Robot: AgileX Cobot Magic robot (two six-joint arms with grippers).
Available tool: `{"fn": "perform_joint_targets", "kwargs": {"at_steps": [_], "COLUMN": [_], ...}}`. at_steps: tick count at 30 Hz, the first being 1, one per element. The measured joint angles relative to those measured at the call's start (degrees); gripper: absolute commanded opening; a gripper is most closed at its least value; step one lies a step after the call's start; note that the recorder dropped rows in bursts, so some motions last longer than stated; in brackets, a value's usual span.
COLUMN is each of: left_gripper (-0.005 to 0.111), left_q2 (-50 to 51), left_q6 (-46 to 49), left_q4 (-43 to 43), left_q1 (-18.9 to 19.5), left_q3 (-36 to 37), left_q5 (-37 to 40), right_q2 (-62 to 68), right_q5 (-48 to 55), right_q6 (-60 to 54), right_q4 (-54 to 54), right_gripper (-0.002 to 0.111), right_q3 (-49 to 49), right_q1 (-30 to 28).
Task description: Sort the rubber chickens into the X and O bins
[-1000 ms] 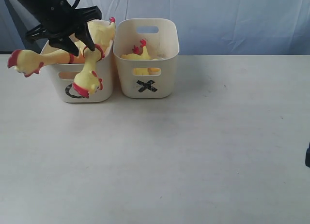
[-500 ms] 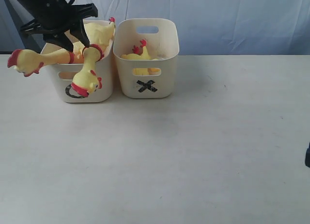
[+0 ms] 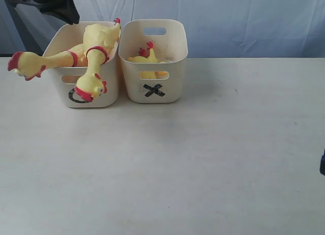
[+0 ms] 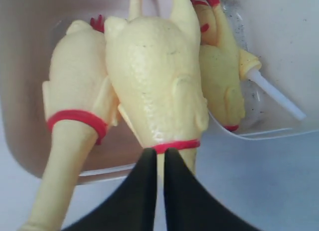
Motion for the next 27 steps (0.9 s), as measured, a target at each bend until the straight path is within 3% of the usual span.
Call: {"fn": "perform_joint_targets", "kwargs": {"at_steps": [12,18,27], "left_gripper": [0.000,0.000,0.000], "left_q2": [-10.16,-19.51,-38.14], "left_q6": [-2.58,-2.66,-3.80], "left_q4": [17.27,19.29,19.39], "left_q1": [0.00,0.00,0.00], "left_q3": [2.12,10.58,30.40], "left_q5": [2.69,0.83,-10.09], "right_q2": [0.00,0.00,0.00], "right_q5": [-4.46,-5.10,-5.00], "right_q6": [0.00,0.00,0.00], "right_q4": [0.00,0.00,0.00], "right_gripper": [0.000,0.000,0.000], "right_q3": [0.00,0.00,0.00], "right_q1": [0.00,0.00,0.00]}}
